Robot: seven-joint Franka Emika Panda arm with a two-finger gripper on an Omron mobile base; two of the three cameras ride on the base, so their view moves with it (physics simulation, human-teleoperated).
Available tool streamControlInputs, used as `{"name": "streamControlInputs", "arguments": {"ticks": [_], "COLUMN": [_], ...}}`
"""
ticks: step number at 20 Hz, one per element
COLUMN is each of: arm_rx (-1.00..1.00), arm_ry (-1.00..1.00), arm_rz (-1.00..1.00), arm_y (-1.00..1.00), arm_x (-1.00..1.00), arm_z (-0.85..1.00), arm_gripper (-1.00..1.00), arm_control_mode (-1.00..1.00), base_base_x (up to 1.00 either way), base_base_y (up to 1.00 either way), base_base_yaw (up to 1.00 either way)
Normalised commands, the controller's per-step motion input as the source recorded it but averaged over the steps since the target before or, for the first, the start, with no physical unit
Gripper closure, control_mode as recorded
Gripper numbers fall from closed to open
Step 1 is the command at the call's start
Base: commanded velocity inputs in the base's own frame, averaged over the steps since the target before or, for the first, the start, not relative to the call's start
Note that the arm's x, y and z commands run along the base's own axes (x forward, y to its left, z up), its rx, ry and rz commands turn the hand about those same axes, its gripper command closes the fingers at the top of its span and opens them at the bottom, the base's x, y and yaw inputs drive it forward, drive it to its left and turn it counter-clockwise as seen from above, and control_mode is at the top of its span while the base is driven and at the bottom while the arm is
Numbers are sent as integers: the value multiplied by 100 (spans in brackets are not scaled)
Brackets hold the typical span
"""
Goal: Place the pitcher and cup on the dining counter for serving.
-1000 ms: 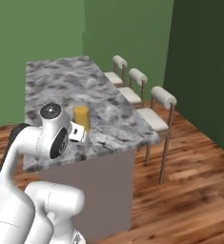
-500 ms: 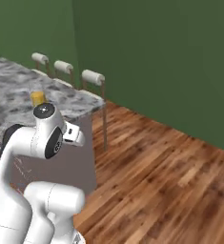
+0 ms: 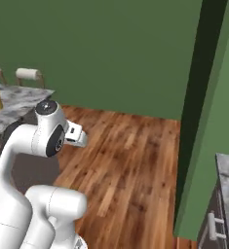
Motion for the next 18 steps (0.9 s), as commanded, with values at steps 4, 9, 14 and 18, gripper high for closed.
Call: {"name": "streamControlInputs", "arguments": {"ticks": [4,9,14,18], "arm_rx": [0,0,0,0], "arm_ry": [0,0,0,0], "arm_rz": [0,0,0,0], "arm_y": [0,0,0,0], "arm_x": [0,0,0,0], "arm_z": [0,0,0,0], "arm_gripper": [-100,-100,-100,-100], "arm_control_mode": [100,100,100,100], "base_base_x": [-84,-92,-77,-34], "base_base_y": [65,70,55,6], "base_base_yaw": [-65,-63,-65,-69]}}
